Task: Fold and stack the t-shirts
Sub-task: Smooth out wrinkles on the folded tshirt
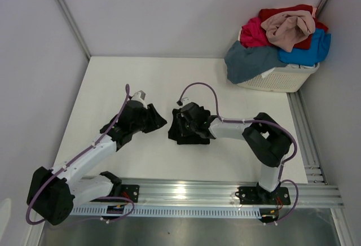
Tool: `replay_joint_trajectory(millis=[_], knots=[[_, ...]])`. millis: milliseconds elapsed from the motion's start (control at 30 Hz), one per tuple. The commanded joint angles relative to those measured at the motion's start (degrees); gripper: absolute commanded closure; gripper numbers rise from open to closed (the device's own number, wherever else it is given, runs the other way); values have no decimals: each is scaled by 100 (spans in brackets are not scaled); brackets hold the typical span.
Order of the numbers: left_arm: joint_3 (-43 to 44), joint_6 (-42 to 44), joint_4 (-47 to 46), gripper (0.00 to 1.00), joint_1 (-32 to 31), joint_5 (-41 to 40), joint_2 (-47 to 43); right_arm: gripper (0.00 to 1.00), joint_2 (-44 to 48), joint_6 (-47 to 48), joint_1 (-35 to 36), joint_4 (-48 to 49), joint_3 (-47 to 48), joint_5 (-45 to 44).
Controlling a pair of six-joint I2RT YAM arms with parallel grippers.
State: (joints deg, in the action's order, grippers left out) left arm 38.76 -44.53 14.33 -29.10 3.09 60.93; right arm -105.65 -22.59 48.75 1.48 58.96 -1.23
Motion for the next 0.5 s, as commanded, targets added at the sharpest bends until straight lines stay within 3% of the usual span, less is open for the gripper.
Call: replay_joint_trajectory(millis=[0,267,467], knots=[[-35,32,-79,50,36,-107,-212,73,-238,132,64,-210,20,-307],[-53,76,-79,50,45,-107,-292,62,140,378,91,19,142,-255],[-44,173,-325,48,36,103,-143,47,1405,694,82,-7,19,-412]])
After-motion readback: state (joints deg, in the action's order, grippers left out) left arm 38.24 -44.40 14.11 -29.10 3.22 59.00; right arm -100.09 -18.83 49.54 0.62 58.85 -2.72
